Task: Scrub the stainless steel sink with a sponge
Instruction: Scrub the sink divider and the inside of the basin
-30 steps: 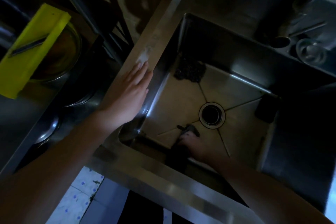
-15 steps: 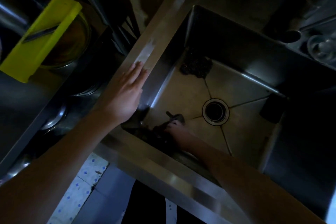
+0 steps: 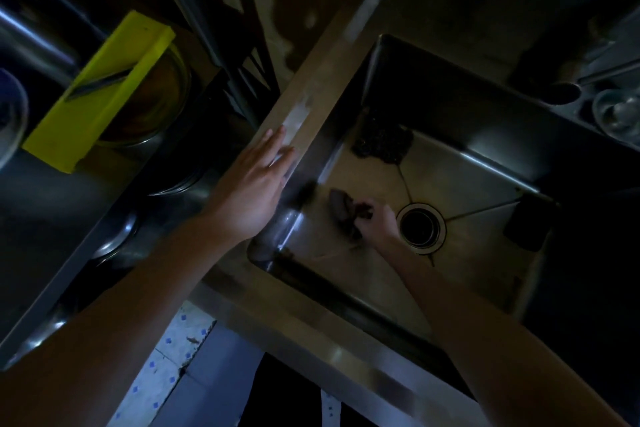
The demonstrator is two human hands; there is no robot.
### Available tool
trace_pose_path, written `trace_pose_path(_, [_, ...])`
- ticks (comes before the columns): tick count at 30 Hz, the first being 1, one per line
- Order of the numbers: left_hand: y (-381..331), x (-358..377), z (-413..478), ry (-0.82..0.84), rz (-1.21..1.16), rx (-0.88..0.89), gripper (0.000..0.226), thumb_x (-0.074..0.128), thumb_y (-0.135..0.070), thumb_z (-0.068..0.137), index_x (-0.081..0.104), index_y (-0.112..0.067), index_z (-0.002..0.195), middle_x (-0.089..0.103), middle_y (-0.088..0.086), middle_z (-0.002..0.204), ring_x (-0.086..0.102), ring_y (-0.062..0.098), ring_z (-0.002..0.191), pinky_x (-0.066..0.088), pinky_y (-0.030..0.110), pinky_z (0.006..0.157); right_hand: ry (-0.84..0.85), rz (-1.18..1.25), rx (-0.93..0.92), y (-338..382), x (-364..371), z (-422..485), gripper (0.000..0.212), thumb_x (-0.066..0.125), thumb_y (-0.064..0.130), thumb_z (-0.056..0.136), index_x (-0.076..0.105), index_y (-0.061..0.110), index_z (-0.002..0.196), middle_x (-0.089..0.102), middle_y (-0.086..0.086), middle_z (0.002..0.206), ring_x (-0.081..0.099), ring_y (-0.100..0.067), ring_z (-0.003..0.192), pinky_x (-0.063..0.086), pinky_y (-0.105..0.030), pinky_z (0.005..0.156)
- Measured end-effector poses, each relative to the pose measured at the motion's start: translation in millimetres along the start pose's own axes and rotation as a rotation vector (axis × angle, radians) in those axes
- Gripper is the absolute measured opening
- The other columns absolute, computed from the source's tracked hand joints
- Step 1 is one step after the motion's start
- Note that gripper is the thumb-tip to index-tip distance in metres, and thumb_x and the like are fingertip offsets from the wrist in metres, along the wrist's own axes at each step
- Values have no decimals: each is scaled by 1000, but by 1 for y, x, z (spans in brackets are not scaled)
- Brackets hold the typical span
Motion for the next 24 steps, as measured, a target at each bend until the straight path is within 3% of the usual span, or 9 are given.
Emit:
trace_pose_path(2, [1, -1, 2, 6, -27, 1, 43, 51, -6, 90, 44, -7, 132, 25, 17, 152, 22, 32, 141, 25, 41, 114, -73, 122, -13, 28, -6, 20, 40, 58, -3, 76, 68, 17, 109, 68, -6, 98, 62, -14, 82, 48, -12, 53])
trace_pose_path(5, [3, -3, 5, -14, -51, 9, 41, 51, -4, 90, 47, -6, 131, 26, 17, 152, 23, 32, 141, 23, 38, 112, -117, 309, 7, 66, -5, 40, 43, 56, -5, 81, 64, 14, 119, 66, -8, 100, 68, -25, 79, 59, -27, 52])
trace_pose_path(8, [6, -6, 7, -22, -68, 23, 34, 49, -5, 90, 51, -4, 124, 30, 19, 150, 27, 35, 139, 28, 41, 110, -165, 354, -10, 84, 3, 45, 47, 52, -6, 82, 62, 11, 125, 66, -9, 104, 64, -8, 73, 48, -6, 47])
trace_pose_path(10, [9, -6, 9, -28, -71, 38, 34, 49, -5, 90, 53, -3, 124, 31, 20, 149, 29, 36, 138, 29, 42, 109, -162, 280, -35, 86, 10, 36, 44, 53, -6, 80, 64, 9, 121, 67, -8, 101, 61, 3, 72, 43, -2, 53])
trace_pose_path(13, [12, -3, 11, -33, -67, 47, 34, 49, -6, 91, 53, -5, 125, 30, 19, 150, 29, 35, 138, 31, 41, 108, -73, 180, -27, 85, 24, 16, 39, 55, -2, 78, 69, 11, 113, 70, -13, 107, 66, -21, 98, 51, -23, 77])
trace_pose_path(15, [14, 0, 13, -39, -68, 50, 33, 50, -7, 91, 52, -7, 123, 30, 18, 150, 29, 35, 138, 31, 41, 108, -7, 122, -13, 85, 33, 1, 38, 56, 1, 77, 69, 11, 111, 70, -14, 107, 66, -27, 100, 51, -30, 85])
trace_pose_path(21, [17, 6, 17, -46, -34, 63, 30, 51, -9, 90, 53, -7, 120, 30, 19, 150, 31, 36, 137, 32, 42, 107, 257, -31, -47, 79, 55, -42, 22, 57, 6, 77, 72, 10, 92, 72, -18, 88, 69, -33, 87, 57, -40, 77])
trace_pose_path(24, [17, 6, 19, -44, -28, 54, 29, 51, -7, 90, 53, -7, 119, 30, 19, 150, 30, 35, 138, 33, 43, 106, 440, -154, -68, 73, 67, -56, 19, 57, 11, 82, 72, 15, 94, 72, -13, 96, 69, -28, 89, 56, -35, 80])
Point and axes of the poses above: each hand's wrist, its own z-axis towards the middle knuckle, its own x-axis out of the palm, y = z × x, the point moved 1 cm from there along z, towards the middle knuckle
